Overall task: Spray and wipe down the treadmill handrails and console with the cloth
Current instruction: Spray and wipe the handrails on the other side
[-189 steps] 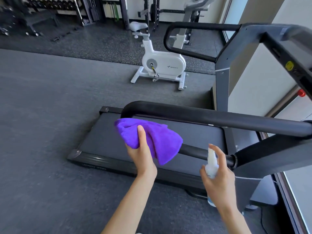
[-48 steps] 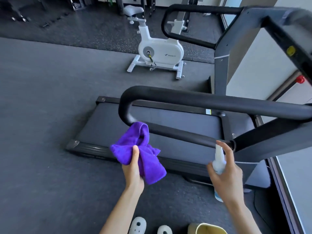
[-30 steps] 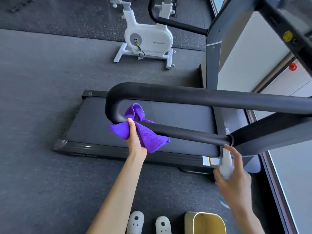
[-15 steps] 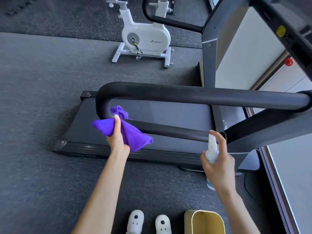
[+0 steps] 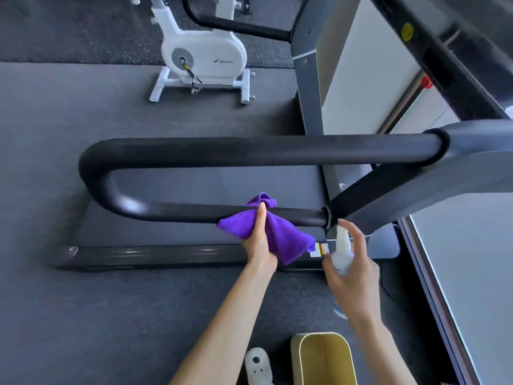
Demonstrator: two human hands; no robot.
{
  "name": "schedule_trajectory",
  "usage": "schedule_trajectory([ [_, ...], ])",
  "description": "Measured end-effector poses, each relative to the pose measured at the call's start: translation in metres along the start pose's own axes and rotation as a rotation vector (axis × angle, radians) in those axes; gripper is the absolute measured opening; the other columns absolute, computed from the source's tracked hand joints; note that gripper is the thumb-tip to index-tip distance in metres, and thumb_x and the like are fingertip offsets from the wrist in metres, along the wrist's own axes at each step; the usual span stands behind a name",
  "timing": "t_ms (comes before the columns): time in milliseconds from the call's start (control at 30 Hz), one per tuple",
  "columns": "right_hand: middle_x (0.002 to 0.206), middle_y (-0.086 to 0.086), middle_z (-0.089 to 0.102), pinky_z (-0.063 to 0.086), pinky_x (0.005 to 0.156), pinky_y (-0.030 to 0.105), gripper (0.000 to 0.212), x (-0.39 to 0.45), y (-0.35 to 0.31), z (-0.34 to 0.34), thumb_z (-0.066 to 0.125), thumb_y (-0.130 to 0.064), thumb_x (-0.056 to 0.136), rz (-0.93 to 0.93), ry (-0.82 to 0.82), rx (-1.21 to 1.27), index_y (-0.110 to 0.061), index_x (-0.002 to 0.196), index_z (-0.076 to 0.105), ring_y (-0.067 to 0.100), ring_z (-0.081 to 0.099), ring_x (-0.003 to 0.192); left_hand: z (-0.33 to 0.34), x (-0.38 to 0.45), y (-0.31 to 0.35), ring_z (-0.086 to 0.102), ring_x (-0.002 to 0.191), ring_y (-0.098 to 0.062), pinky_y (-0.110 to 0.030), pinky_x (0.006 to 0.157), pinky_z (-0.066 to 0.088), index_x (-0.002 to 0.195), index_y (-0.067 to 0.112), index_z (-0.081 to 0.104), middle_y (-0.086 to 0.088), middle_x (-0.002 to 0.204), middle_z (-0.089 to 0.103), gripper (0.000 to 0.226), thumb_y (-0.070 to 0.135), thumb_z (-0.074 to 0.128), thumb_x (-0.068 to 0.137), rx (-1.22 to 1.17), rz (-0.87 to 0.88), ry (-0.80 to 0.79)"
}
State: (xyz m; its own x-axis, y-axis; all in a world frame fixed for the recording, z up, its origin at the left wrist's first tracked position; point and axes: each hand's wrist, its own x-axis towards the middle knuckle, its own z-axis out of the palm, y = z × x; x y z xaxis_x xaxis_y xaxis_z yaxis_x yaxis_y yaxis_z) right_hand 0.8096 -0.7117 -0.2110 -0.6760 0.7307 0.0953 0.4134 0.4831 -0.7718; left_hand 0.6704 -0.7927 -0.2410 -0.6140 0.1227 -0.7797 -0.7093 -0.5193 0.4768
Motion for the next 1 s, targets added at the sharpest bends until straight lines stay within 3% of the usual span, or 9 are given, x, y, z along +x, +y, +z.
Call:
schedule_trajectory([
  [100,0.072,-0.018,0.056,0.041,0.055,0.021,0.069,0.002,0.007,-0.007,0.069,-0.004,0.081,0.022,-0.006,0.004,-0.045,0.129,0.041,0.008,0.055,0.059,-0.003,-0.001,0.011,0.069,0.090,-0.021,-0.040,0.084,0.057,0.108,0.013,0.062,-0.001,0.103,0.069,0.048,0.041,0.081,0.073,-0.020,0.103,-0.003],
  [200,0.071,-0.018,0.056,0.042,0.054,0.013,0.069,0.007,0.008,-0.010,0.068,-0.004,0.082,-0.013,-0.010,0.033,-0.045,0.129,0.042,0.005,0.056,0.066,-0.029,0.014,0.053,0.065,0.104,-0.025,-0.048,0.098,0.050,0.118,0.011,0.061,-0.005,0.122,0.065,0.049,0.036,0.077,0.079,-0.104,0.262,0.051],
  [333,0.073,-0.021,0.056,0.042,0.054,0.014,0.069,0.011,0.009,-0.012,0.069,-0.003,0.082,-0.043,0.010,0.051,-0.045,0.130,0.041,0.004,0.055,0.066,-0.040,0.023,0.068,0.070,0.092,-0.019,-0.033,0.077,0.059,0.122,0.014,0.062,0.000,0.116,0.070,0.056,0.035,0.082,0.074,-0.139,0.343,0.169],
  [467,0.068,-0.020,0.053,0.041,0.053,0.017,0.068,0.008,0.017,-0.020,0.069,-0.004,0.082,-0.032,0.036,0.066,-0.044,0.130,0.042,0.005,0.054,0.063,-0.008,0.019,0.021,0.069,0.079,-0.017,-0.028,0.065,0.058,0.119,0.013,0.064,-0.001,0.112,0.071,0.055,0.035,0.084,0.072,-0.124,0.263,0.138],
  [633,0.088,-0.014,0.061,0.044,0.065,0.025,0.068,-0.001,0.027,-0.032,0.071,-0.005,0.081,0.003,0.064,0.070,-0.043,0.130,0.043,0.005,0.053,0.065,0.050,-0.003,-0.070,0.071,0.094,-0.023,-0.042,0.087,0.057,0.112,0.016,0.064,-0.003,0.109,0.073,0.056,0.037,0.088,0.066,-0.003,-0.009,-0.034],
  [733,0.088,-0.014,0.059,0.043,0.066,0.030,0.068,-0.006,0.029,-0.035,0.070,-0.004,0.081,0.017,0.074,0.062,-0.042,0.129,0.043,0.009,0.048,0.062,0.059,-0.006,-0.082,0.070,0.094,-0.022,-0.041,0.086,0.057,0.114,0.015,0.063,-0.003,0.108,0.072,0.060,0.033,0.089,0.064,-0.012,-0.055,-0.036],
  [867,0.086,-0.019,0.056,0.048,0.065,0.033,0.070,-0.008,0.025,-0.034,0.070,-0.003,0.081,0.018,0.068,0.064,-0.044,0.130,0.042,0.013,0.052,0.063,0.023,0.006,-0.038,0.068,0.090,-0.025,-0.052,0.091,0.054,0.108,0.008,0.065,-0.005,0.106,0.070,0.048,0.028,0.086,0.070,-0.017,0.096,-0.016],
  [933,0.082,-0.022,0.055,0.048,0.062,0.029,0.070,-0.008,0.022,-0.032,0.070,-0.004,0.081,0.008,0.058,0.062,-0.045,0.130,0.041,0.011,0.052,0.062,-0.004,0.015,-0.002,0.063,0.082,-0.022,-0.047,0.088,0.054,0.107,0.012,0.061,-0.005,0.104,0.065,0.039,0.028,0.081,0.077,-0.023,0.213,-0.029],
  [1000,0.077,-0.021,0.056,0.043,0.056,0.014,0.069,-0.008,0.019,-0.030,0.070,-0.004,0.082,-0.015,0.057,0.054,-0.043,0.131,0.042,0.008,0.054,0.064,-0.027,0.021,0.035,0.063,0.072,-0.014,-0.034,0.075,0.055,0.101,0.014,0.061,0.000,0.100,0.064,0.031,0.029,0.078,0.079,-0.027,0.306,-0.007],
])
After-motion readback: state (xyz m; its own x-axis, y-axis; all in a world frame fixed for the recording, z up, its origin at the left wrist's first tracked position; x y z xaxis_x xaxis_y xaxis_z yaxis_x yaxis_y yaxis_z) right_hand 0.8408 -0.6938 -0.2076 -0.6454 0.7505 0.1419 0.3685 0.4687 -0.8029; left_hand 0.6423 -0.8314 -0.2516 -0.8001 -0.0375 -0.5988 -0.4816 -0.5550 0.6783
